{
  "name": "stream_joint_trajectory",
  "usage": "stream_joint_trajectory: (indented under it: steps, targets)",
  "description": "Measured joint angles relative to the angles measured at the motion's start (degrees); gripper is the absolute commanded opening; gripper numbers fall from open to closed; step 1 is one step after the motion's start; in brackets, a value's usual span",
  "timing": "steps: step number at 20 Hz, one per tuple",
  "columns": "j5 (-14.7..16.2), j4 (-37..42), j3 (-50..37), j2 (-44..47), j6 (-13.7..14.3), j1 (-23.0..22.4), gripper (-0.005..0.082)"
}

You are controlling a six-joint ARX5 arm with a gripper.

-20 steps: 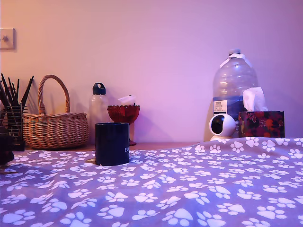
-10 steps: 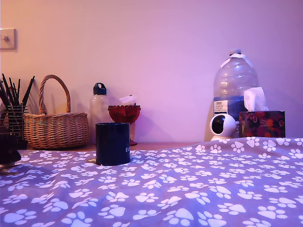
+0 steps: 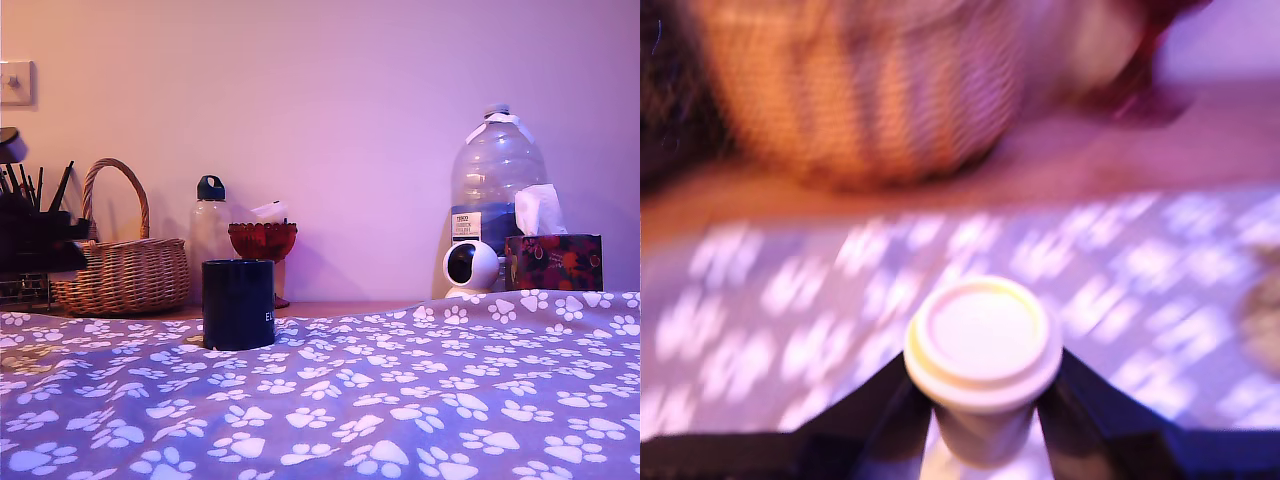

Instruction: Pick the coffee capsule and then drop it inside the coffee cup in front of you

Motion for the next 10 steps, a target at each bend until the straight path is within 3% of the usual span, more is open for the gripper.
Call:
stream_joint_trajectory:
  steps: [10]
  targets:
    - [2.05, -10.67, -0.02, -11.98, 0.00, -6.51, 0.0197]
